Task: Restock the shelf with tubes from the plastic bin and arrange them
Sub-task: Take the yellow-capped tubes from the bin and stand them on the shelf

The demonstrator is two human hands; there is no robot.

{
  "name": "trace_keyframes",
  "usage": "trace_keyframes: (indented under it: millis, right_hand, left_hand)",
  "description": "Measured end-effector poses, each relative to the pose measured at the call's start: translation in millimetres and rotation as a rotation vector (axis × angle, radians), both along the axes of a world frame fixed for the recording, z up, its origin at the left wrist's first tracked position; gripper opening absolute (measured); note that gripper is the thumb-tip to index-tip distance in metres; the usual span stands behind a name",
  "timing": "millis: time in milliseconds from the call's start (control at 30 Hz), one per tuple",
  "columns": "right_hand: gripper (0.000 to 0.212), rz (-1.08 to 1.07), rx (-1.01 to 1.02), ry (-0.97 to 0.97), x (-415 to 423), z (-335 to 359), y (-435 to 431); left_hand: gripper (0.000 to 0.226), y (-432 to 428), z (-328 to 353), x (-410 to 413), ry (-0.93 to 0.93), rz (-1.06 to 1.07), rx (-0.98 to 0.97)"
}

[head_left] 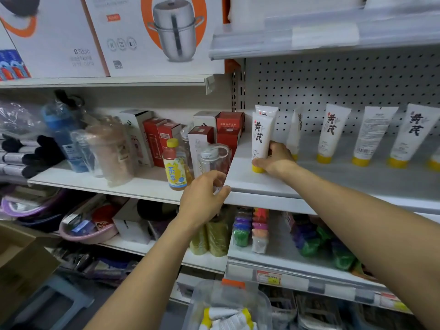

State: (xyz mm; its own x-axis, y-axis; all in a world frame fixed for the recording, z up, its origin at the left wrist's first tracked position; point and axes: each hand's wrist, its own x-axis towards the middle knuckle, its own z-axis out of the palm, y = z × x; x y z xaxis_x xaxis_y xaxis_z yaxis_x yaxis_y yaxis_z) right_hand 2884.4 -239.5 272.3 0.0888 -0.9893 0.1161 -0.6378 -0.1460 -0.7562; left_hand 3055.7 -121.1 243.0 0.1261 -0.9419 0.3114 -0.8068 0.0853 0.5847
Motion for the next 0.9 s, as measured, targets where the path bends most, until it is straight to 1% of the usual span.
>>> trace_keyframes:
  millis: [167, 333, 400, 533, 600, 700, 767, 833, 900]
  right_hand:
    - [0.053, 0.004, 0.018, 0.020, -0.7, 1.1, -1.1]
    - [0.055, -0.007, 0.058, 0.012, -1.7, -1.1, -2.6]
    - [0.053, -0.028, 0.061, -0.012, -3.5, -4.4, 2.6]
    - [0.041, -0.119, -0.050, -0.035, -7.3, -10.5, 31.2]
    - [0.034, -0.120, -0.130, -0.015, -7.3, -14.0, 55.3]
    - [0.028, -0.033, -0.266, 0.089, 0.8, -28.6, 100.0]
    - [0.026, 0.050, -0.300, 0.126, 11.3, -47.6, 128.3]
    - [0.022, 0.130, -0.268, 0.179, 22.7, -75.4, 149.5]
    - [0.018, 0.212, -0.165, 0.218, 29.9, -109.1, 164.5]
  left_hand:
    - [0.032, 4.1, 0.6, 3.2, -0.013, 0.000, 0.004]
    - [0.032, 8.7, -1.3, 6.3, -0.007, 0.001, 0.011]
    - [0.031, 13.9, -4.6, 7.7, -0.001, -0.001, 0.027]
    - [0.032, 28.2, -15.1, 14.1, -0.028, -0.010, 0.074]
    - [0.032, 36.2, -22.7, 19.0, -0.060, -0.011, 0.096]
    - [0.031, 48.9, -40.6, 25.3, -0.090, -0.025, 0.124]
    - [0.030, 58.2, -58.1, 29.0, -0.098, -0.049, 0.154]
    - [0.032, 67.9, -80.7, 33.3, -0.108, -0.069, 0.213]
    - [0.032, 78.2, -106.4, 38.4, -0.097, -0.074, 0.305]
